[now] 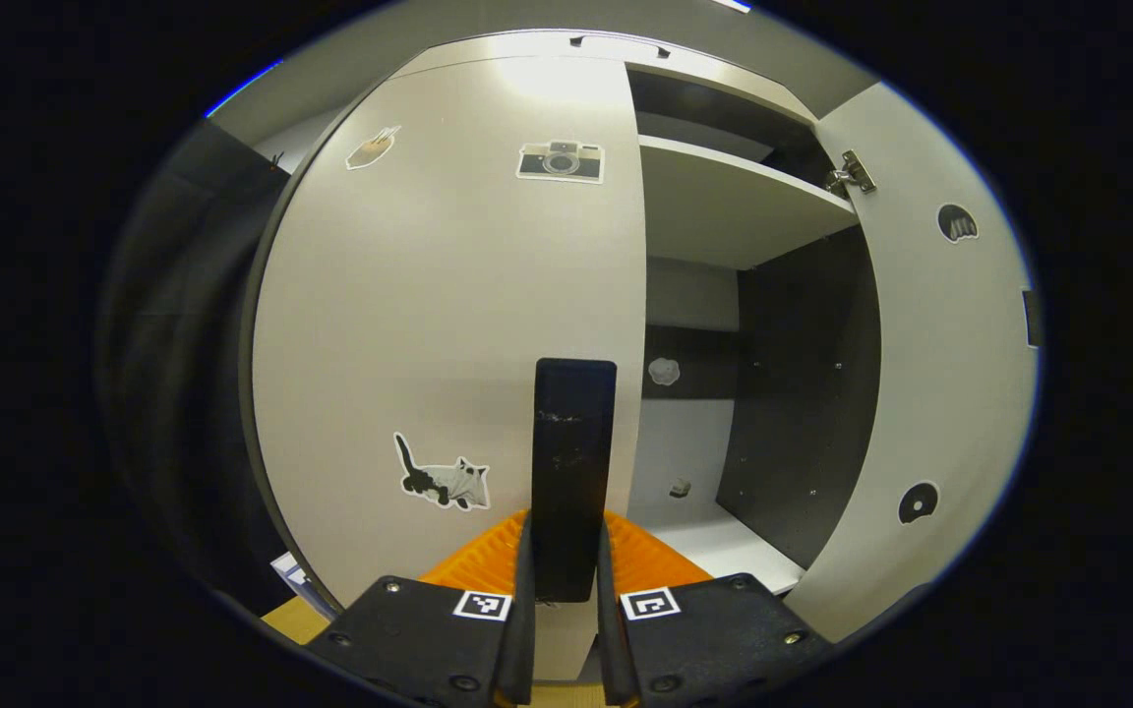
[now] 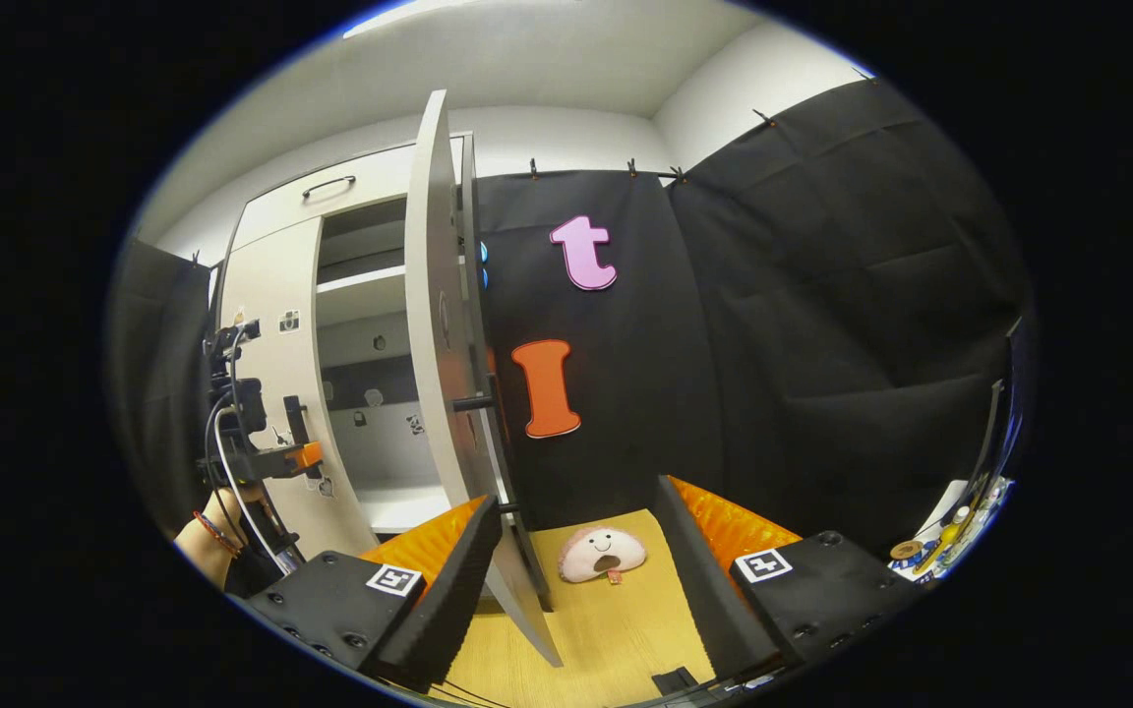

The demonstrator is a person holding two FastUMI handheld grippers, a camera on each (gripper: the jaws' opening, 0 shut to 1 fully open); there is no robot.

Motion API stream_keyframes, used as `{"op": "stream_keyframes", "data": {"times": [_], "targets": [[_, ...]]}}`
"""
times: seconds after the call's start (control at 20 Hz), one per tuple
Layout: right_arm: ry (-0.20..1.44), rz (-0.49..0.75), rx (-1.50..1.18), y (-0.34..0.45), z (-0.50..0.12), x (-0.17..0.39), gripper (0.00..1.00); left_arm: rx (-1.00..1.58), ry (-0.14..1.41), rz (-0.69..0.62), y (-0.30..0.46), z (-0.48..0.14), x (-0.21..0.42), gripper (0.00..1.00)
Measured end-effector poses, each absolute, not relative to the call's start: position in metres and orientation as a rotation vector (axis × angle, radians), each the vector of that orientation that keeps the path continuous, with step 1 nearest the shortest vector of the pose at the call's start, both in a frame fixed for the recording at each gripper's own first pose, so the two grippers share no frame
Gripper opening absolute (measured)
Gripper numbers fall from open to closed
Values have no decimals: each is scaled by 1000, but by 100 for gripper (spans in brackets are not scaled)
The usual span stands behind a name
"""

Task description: Open the right door of the double-door shoe cabinet with the right hand, and open the left door with the left hand.

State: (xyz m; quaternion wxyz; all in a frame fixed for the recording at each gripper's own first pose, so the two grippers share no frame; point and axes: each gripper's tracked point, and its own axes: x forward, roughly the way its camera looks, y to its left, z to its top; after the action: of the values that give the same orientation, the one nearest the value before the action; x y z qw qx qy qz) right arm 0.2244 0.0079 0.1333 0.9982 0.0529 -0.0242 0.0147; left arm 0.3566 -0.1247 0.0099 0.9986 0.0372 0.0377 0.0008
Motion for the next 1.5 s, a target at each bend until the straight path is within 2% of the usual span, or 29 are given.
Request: {"op": "stream_keyframes", "data": {"times": [0.15, 0.4, 0.65, 0.7, 0.8, 1.1, 1.15, 1.45, 1.5], "targets": [[-53, 43, 86, 10, 134, 216, 100, 72, 80, -26, -124, 9, 353, 24], [-60, 66, 72, 16, 138, 211, 100, 69, 85, -79, -122, 8, 334, 14], [-68, 95, 59, 26, 141, 207, 100, 95, 87, -80, -115, 11, 314, 14], [-68, 100, 57, 26, 141, 204, 92, 94, 87, -79, -114, 12, 309, 14], [-69, 109, 52, 29, 139, 200, 91, 98, 86, -80, -111, 13, 305, 14], [-59, 148, 45, 39, 136, 189, 92, 113, 80, -72, -97, 17, 280, 13], [-58, 155, 45, 40, 135, 187, 100, 113, 77, -70, -95, 18, 278, 12], [-59, 189, 44, 47, 134, 182, 100, 103, 69, -52, -80, 22, 260, 12], [-63, 191, 43, 47, 135, 183, 91, 104, 67, -53, -78, 22, 257, 12]]}}
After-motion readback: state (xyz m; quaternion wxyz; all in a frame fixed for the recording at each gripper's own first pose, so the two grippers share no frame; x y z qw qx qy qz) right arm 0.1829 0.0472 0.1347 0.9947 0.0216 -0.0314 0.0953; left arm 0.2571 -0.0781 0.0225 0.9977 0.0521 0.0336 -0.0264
